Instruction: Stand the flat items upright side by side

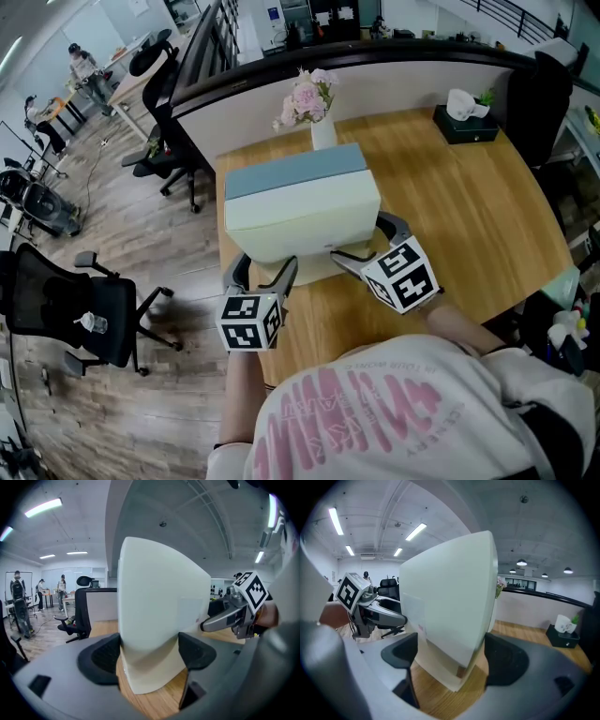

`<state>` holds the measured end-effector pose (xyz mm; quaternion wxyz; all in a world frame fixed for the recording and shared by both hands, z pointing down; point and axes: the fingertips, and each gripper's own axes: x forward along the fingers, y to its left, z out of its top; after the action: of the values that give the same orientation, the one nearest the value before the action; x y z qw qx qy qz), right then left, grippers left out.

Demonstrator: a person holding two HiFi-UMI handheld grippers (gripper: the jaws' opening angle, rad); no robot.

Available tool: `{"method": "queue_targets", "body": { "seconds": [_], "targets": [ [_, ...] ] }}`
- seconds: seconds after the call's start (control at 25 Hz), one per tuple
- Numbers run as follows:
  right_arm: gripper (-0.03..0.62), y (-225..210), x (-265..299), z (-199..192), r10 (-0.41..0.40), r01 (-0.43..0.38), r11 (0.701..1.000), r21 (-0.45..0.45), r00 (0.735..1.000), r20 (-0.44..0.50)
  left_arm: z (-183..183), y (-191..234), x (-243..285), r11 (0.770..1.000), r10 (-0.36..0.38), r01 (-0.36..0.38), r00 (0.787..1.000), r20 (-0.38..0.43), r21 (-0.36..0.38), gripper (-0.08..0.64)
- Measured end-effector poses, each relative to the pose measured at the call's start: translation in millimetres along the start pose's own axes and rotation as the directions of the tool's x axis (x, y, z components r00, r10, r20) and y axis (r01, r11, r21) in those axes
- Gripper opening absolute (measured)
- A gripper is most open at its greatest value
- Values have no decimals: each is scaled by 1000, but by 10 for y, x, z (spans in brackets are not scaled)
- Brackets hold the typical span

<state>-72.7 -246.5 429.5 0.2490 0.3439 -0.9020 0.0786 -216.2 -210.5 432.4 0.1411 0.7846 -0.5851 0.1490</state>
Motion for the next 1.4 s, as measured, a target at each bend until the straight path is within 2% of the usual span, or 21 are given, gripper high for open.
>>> {"method": "queue_targets", "body": {
  "seconds": [0.6,0.84,1.4],
  "targets": [
    [448,20,-7,14,1,-2,1000,13,1000,12,-20,20,7,1000,0,0,1000,6,25,394],
    [449,21,-11,7,-22,22,1000,7,1000,19,-62,18,-7,996,22,-23,1000,2,85,410],
    [446,30,-45,6,-19,19,999,35,1000,9,-104,47,-73,997,34,-33,999,-10,69,402]
  ]
}}
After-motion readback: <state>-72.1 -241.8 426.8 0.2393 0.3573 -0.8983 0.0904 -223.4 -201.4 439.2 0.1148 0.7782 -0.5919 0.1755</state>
